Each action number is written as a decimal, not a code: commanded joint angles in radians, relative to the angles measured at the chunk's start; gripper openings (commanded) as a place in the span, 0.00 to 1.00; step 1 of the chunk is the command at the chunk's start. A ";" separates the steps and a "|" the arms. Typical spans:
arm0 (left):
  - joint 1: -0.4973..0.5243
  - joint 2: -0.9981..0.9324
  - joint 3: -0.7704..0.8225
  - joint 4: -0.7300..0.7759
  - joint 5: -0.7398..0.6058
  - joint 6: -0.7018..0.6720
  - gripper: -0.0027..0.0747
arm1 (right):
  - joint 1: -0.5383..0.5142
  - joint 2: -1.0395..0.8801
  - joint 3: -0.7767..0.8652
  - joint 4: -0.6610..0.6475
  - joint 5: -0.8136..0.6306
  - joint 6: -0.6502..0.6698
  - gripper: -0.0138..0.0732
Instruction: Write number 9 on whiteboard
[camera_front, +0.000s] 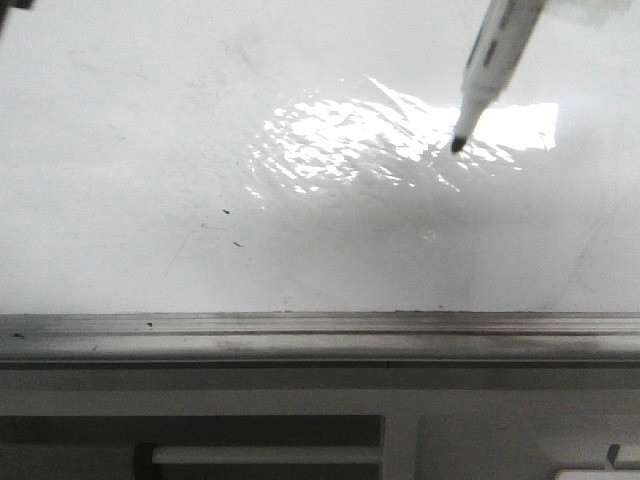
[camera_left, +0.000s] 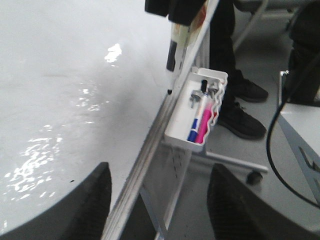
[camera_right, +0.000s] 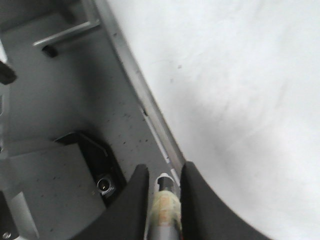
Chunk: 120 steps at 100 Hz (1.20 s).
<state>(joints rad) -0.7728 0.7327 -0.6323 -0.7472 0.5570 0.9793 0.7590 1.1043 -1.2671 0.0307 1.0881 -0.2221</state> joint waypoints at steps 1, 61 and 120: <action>0.021 -0.092 0.032 -0.038 -0.163 -0.104 0.41 | 0.033 -0.055 -0.025 -0.095 -0.105 0.060 0.12; 0.055 -0.327 0.214 -0.140 -0.436 -0.221 0.23 | 0.123 -0.174 0.470 -1.194 -0.662 1.091 0.11; 0.055 -0.327 0.214 -0.140 -0.436 -0.221 0.23 | 0.075 -0.064 0.470 -1.172 -0.707 1.131 0.11</action>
<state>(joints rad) -0.7185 0.4004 -0.3906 -0.8673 0.1736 0.7670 0.8423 1.0247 -0.7715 -1.1195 0.4190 0.9037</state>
